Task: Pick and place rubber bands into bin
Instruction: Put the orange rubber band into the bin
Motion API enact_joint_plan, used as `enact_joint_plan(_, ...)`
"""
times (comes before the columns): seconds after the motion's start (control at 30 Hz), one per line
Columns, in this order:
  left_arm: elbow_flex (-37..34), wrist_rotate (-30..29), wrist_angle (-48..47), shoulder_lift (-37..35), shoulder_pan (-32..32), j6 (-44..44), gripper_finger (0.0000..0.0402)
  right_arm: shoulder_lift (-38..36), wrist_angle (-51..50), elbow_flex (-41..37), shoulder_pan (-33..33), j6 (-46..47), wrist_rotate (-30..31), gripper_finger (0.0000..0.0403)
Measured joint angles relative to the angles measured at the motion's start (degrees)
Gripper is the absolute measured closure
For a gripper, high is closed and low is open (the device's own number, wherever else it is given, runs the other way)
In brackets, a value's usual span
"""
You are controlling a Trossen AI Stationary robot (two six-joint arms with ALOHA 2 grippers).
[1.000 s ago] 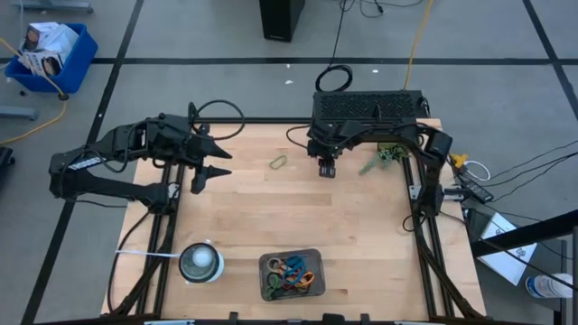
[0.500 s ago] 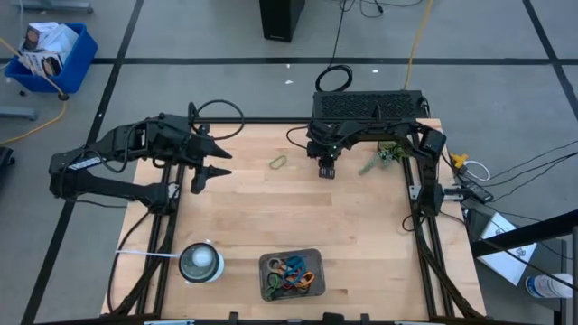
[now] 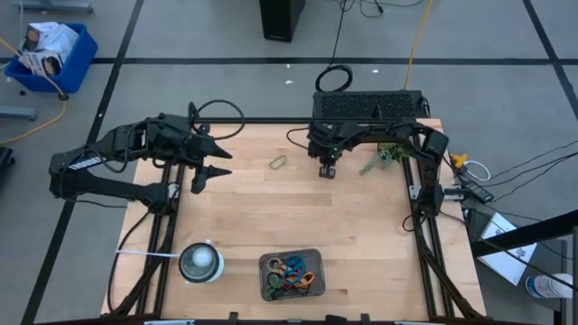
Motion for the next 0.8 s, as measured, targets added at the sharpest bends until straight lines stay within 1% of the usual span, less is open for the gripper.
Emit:
enact_joint_plan(0.13,0.0,0.0,0.0,0.0,0.0,-0.1,0.0178,-6.7,-0.1,0.0,1.9,1.9,0.8,0.0402)
enact_joint_plan(0.27,0.0,-0.1,0.2,0.0,0.0,0.1,0.0178,-15.4,0.9,0.0,6.0,3.1,4.5,0.0402)
enact_joint_plan(0.33,0.0,-0.1,0.2,0.0,0.0,-0.4,0.0178,-20.7,3.0,0.0,8.7,4.9,6.1,0.0402)
enact_joint_plan(0.43,0.0,-0.1,0.2,0.0,0.0,-0.4,0.0178,-28.3,5.9,0.1,13.4,10.2,5.9,0.0402)
enact_joint_plan(0.57,0.0,-0.1,0.2,0.0,0.0,-0.8,0.0178,-35.9,11.0,0.1,21.9,16.4,5.8,0.0402)
enact_joint_plan(0.63,0.0,-0.1,0.2,0.0,0.0,-2.0,0.0178,-38.2,14.2,0.2,27.1,17.4,5.8,0.0403)
enact_joint_plan(0.7,0.0,-0.1,0.2,0.0,0.0,-3.4,0.0178,-38.6,17.3,0.2,32.5,17.4,6.6,0.0403)
enact_joint_plan(0.8,0.0,-0.1,0.2,0.0,0.0,-5.5,0.0178,-37.0,20.0,0.2,40.3,16.2,10.4,0.0403)
